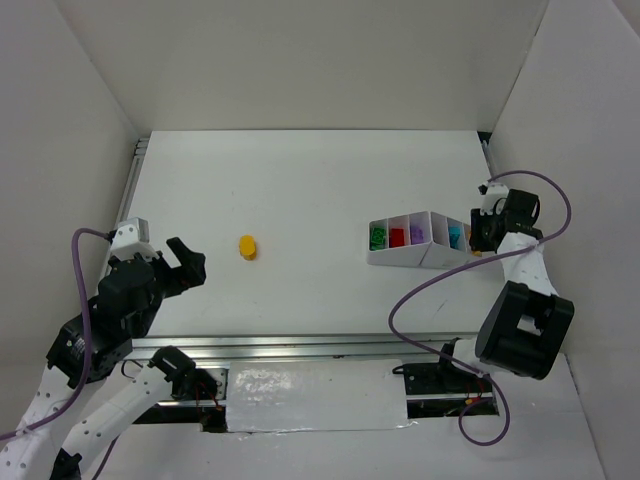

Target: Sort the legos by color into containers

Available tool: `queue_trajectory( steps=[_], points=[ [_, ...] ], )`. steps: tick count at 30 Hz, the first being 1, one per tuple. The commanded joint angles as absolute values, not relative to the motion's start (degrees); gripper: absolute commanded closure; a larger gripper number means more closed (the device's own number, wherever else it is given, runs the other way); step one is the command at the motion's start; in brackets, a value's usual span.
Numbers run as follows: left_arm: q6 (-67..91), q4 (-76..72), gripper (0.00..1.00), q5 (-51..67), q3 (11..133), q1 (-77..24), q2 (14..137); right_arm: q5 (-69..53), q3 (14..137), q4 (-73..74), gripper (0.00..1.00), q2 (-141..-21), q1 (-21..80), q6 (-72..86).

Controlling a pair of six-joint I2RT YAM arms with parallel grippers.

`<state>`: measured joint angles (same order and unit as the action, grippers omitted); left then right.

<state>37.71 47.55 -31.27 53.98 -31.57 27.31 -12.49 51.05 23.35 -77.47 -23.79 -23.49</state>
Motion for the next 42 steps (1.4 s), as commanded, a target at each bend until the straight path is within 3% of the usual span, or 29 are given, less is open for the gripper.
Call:
queue_trajectory(
  steps=[1,2,13,22,26,29,30,31,36,38,42],
  points=[
    [37.79,46.76,0.01,-32.08,54.23,-31.9,27.77,-11.96,52.65,21.36,0.75,-77.17,-23.73,-23.38],
    [37.79,46.76,0.0,-32.08,54.23,-31.9,27.77,-11.87,52.65,21.18,0.66,-77.08,-23.73,-23.03],
    [37.62,46.67,0.01,-31.82,54.23,-31.9,27.77,-13.0,57.83,22.93,0.55,-79.36,-23.73,-21.18],
    [37.53,46.58,0.0,-31.73,54.23,-31.9,28.21,-16.52,60.03,21.97,0.55,-77.88,-23.91,-19.16],
    [37.88,46.76,0.01,-32.08,54.32,-31.9,28.74,-19.69,66.94,21.79,0.54,-74.98,-22.07,-12.49],
    [38.58,47.37,0.01,-32.96,54.67,-31.73,29.53,-12.07,71.87,23.73,0.37,-73.83,-12.78,-7.48],
    [38.84,47.81,0.01,-33.83,54.67,-31.64,29.79,-9.34,72.76,24.17,0.07,-73.57,-6.31,-6.51],
    [39.46,48.07,0.01,-34.27,54.84,-31.47,30.58,-4.62,73.56,24.52,0.0,-73.74,-2.76,-2.94],
    [41.39,50.01,0.0,-36.73,55.81,-28.48,33.31,-0.45,78.74,26.09,0.0,-76.89,16.75,14.2],
    [41.83,50.53,0.01,-37.0,56.25,-26.21,34.01,15.54,83.81,27.94,0.0,-82.33,30.19,18.18],
    [42.19,50.63,0.01,-37.18,56.08,-22.42,33.49,27.42,102.96,41.78,0.0,-101.12,44.89,27.56]
  ],
)
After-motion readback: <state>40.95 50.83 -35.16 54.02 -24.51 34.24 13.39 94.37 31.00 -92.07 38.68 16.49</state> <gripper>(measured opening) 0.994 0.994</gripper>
